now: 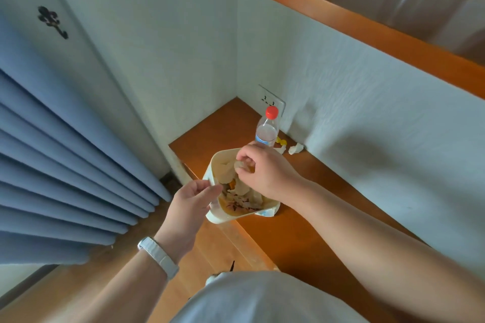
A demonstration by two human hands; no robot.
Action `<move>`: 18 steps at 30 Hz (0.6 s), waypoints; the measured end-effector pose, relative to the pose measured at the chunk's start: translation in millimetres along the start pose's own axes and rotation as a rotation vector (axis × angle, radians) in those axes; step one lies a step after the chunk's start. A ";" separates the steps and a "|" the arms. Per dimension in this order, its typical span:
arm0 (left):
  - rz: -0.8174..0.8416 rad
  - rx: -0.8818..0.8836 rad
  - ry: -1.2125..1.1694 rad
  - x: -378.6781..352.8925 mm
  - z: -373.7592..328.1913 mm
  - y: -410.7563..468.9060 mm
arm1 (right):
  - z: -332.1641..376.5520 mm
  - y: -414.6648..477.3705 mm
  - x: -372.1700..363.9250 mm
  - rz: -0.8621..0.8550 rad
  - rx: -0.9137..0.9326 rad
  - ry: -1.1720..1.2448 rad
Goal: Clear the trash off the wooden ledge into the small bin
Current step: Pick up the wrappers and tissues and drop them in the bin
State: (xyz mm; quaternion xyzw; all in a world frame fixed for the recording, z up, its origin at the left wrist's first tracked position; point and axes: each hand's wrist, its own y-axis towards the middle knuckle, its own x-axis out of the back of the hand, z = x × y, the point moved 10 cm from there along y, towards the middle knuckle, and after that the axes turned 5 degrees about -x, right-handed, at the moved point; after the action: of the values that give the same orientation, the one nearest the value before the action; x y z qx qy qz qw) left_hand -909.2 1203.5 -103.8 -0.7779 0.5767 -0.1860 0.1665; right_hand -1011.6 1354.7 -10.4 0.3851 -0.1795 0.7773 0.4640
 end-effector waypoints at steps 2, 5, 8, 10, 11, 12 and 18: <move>-0.009 0.000 -0.013 8.6 1.8 1.1 | 5.5 2.4 -10.9 0.058 0.028 -0.020; -0.027 -0.003 -0.025 22.8 3.7 5.4 | -0.2 4.3 -16.0 0.083 0.020 -0.068; -0.056 -0.006 -0.038 37.3 5.4 11.1 | -22.8 5.3 -7.8 0.018 -0.055 -0.092; -0.076 -0.014 -0.035 45.9 5.9 15.0 | -46.5 3.9 -2.7 -0.018 -0.130 -0.106; -0.083 -0.018 -0.031 49.2 6.5 16.9 | -60.7 1.6 -1.6 -0.027 -0.177 -0.107; -0.087 -0.021 -0.029 51.9 7.2 18.8 | -75.9 -1.1 -1.9 -0.031 -0.226 -0.110; -0.081 0.005 -0.015 58.1 15.6 31.7 | -167.5 -33.9 -29.4 0.084 -0.515 -0.300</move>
State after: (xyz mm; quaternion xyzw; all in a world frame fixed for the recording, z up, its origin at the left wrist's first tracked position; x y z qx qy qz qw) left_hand -912.7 1139.6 -126.8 -0.8016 0.5429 -0.1882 0.1653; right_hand -1046.8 1461.2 -142.5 0.3574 -0.4532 0.6590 0.4823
